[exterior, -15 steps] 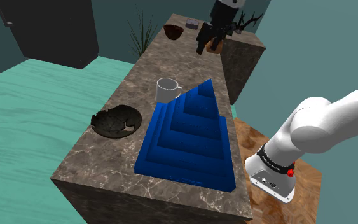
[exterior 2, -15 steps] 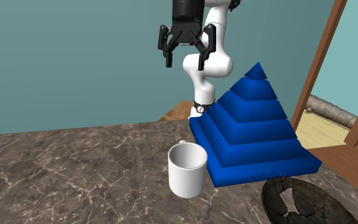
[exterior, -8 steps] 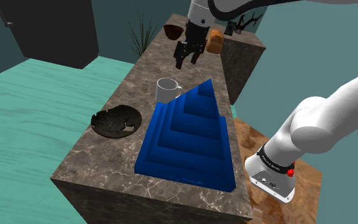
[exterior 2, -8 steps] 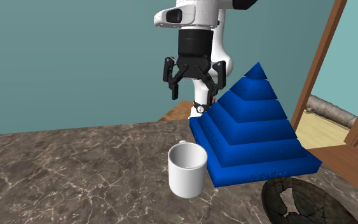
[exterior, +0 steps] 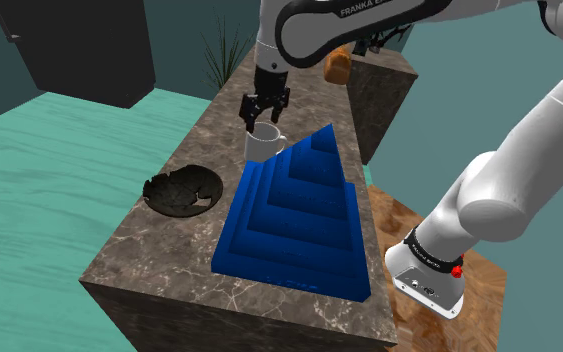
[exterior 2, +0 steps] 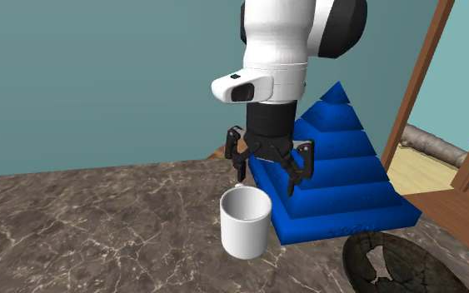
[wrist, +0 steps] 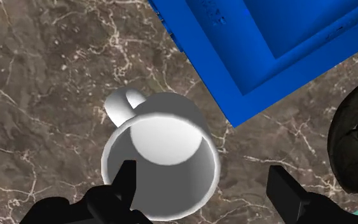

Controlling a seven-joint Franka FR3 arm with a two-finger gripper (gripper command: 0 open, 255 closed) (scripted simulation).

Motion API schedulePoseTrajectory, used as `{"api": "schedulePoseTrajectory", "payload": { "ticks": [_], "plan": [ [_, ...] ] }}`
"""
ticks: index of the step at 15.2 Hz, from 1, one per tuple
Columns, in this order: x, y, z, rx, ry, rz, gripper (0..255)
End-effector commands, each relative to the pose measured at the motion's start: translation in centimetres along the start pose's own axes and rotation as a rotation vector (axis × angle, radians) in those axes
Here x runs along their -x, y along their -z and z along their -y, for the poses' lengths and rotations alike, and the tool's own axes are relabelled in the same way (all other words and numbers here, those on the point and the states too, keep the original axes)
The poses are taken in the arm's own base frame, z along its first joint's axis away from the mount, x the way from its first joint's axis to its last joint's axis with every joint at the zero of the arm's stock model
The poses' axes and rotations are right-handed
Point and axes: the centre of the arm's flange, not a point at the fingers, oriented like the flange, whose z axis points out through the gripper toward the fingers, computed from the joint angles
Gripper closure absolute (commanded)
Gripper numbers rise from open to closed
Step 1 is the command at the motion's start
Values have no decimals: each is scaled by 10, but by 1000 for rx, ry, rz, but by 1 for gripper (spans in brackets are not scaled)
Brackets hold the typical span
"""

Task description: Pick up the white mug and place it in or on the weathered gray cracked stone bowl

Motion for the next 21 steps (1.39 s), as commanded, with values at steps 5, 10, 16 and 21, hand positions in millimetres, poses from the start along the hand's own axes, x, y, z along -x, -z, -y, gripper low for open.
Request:
{"api": "schedulePoseTrajectory", "payload": {
  "ticks": [5,10,16,21],
  "plan": [
    [-14,-43,16,0,1,22,0],
    [-14,-68,16,0,1,22,0],
    [-14,-68,16,0,1,22,0],
    [-14,-68,16,0,1,22,255]
  ]
}}
